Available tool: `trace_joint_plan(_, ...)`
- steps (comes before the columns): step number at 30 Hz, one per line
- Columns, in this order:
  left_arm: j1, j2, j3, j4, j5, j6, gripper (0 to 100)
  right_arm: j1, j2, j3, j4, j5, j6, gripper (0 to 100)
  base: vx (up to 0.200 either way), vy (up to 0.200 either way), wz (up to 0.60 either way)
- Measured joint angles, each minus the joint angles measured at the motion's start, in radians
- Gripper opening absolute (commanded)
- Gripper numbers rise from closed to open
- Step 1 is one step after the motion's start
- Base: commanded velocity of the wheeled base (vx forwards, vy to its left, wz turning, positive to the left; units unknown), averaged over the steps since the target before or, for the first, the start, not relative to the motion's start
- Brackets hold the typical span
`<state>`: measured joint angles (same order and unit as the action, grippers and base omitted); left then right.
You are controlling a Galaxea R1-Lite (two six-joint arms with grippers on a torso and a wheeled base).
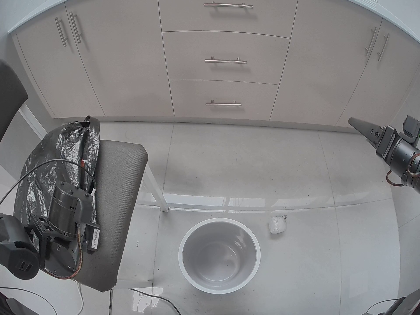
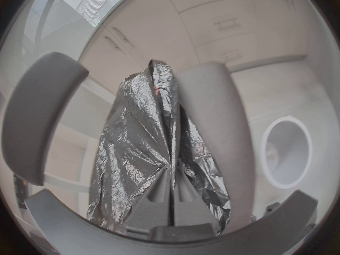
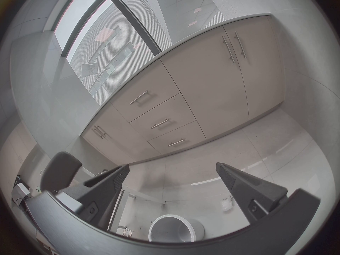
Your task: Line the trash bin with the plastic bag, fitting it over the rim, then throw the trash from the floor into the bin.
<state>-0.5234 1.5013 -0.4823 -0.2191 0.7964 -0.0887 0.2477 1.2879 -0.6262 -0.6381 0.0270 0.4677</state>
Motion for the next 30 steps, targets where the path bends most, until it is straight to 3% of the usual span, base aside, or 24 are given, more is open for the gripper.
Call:
trace_joint_plan(5,-0.052,-0.032,-0.003,-0.09,-0.19,0.07,0,0.001,-0.001,0.003,0.0,0.0,0.0,100,0.0,0.0,0.0)
trace_joint_plan(12,-0.127,-0.139,-0.018,-0.157,-0.595,0.23,0,0.005,-0.008,0.019,0.001,0.001,-0.004,100,0.0,0.0,0.0)
trace_joint_plan(15,-0.185,-0.204,-0.02,-0.172,-0.725,0.275,0,0.013,-0.013,0.031,0.001,0.009,-0.006,100,0.0,0.0,0.0)
trace_joint_plan(19,-0.254,-0.271,-0.008,-0.182,-0.891,0.3,0,0.032,-0.024,0.048,0.001,0.047,-0.007,100,0.0,0.0,0.0)
trace_joint_plan(21,-0.288,-0.301,0.001,-0.185,-0.986,0.305,0,0.047,-0.035,0.062,0.002,0.102,-0.007,100,0.0,0.0,0.0)
trace_joint_plan(26,-0.372,-0.353,0.021,-0.188,-1.11,0.31,0,0.079,-0.061,0.094,0.005,0.241,-0.006,100,0.0,0.0,0.0)
trace_joint_plan(30,-0.454,-0.38,0.039,-0.191,-1.169,0.314,0,0.114,-0.063,0.111,0.006,0.291,-0.006,100,0.0,0.0,0.0)
